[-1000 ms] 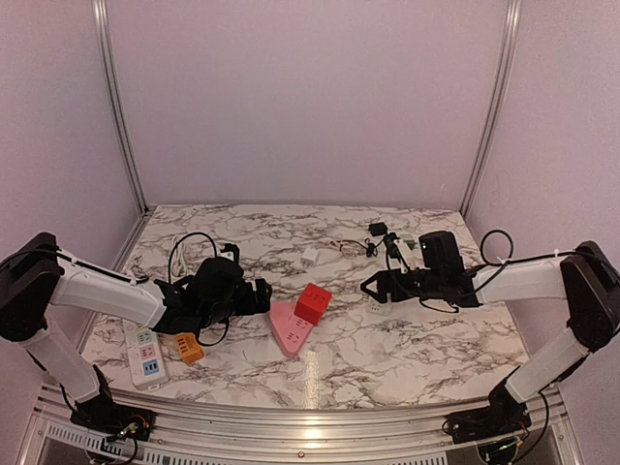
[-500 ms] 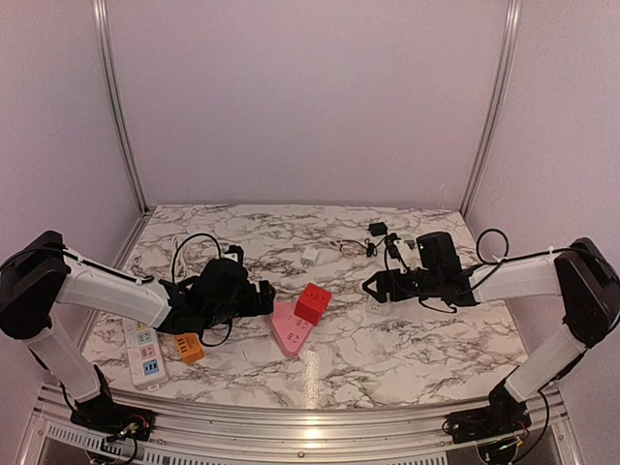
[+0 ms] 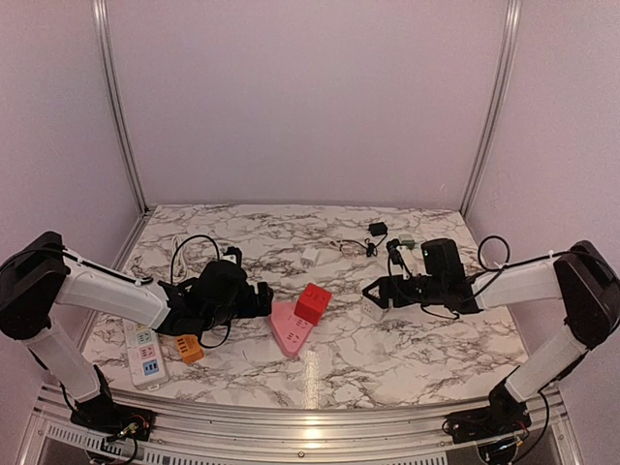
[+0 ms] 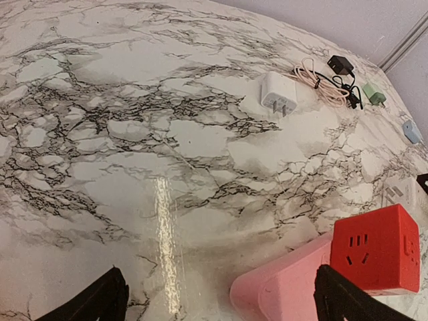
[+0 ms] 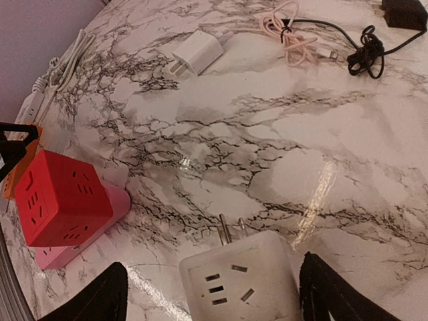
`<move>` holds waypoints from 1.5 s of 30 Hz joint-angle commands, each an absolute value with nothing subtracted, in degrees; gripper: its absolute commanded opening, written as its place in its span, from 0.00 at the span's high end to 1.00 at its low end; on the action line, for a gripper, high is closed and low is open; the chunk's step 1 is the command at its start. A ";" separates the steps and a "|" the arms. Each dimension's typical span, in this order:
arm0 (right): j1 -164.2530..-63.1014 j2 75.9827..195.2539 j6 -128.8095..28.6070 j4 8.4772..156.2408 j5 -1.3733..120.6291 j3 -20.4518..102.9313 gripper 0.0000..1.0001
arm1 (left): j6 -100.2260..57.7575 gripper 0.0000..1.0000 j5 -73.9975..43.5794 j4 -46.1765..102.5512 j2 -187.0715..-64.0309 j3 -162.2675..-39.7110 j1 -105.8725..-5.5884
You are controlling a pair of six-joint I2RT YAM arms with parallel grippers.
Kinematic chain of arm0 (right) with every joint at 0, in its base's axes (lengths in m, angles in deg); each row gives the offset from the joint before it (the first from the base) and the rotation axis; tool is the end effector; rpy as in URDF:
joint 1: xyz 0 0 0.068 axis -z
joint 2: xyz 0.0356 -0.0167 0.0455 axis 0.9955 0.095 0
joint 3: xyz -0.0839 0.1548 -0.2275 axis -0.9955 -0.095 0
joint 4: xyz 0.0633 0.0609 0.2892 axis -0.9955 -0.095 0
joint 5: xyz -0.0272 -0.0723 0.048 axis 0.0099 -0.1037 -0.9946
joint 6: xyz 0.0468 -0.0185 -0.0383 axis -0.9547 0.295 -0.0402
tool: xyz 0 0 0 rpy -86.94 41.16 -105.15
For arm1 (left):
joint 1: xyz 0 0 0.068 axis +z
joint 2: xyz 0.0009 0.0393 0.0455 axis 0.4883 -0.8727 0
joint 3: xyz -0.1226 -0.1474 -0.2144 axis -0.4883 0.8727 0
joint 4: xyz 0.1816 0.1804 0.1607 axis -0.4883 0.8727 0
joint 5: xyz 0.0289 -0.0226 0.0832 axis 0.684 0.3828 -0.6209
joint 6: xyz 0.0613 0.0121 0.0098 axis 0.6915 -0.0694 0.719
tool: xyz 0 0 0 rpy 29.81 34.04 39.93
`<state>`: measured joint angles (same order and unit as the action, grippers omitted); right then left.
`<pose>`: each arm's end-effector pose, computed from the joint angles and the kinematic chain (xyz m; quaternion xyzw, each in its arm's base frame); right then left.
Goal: Insert the plug
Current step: Pick up the plug from the center of the board.
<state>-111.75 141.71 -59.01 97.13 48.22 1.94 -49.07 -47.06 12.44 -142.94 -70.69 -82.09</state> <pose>0.2871 0.1653 0.1354 -0.1620 0.8694 0.2996 0.3579 0.2336 -0.2762 0.1420 0.0040 0.8660 -0.2119 0.4529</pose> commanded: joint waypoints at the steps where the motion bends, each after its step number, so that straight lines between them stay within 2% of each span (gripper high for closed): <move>1: -111.69 139.81 -60.88 95.92 45.35 -0.20 0.17 | -48.76 0.01 -47.22 11.14 -143.47 -71.59 -82.25; 7: -111.75 137.79 -60.97 96.46 47.34 -1.74 0.17 | -48.56 0.01 -47.21 11.04 -143.35 -71.48 -82.23; 19: -122.02 137.39 -57.36 98.09 71.74 -4.16 0.17 | -48.83 0.01 -47.27 10.96 -143.48 -71.32 -82.21; 25: -122.88 134.33 -59.69 104.17 78.47 -10.24 0.18 | -48.72 0.01 -47.20 10.97 -143.36 -71.28 -82.29; 45: -122.87 141.55 -56.43 109.57 75.88 -8.46 0.20 | -48.50 0.01 -46.50 10.76 -143.85 -71.72 -82.36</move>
<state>-122.59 139.70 -58.60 107.55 77.20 -11.59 -49.07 -46.47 11.61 -143.44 -70.77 -82.11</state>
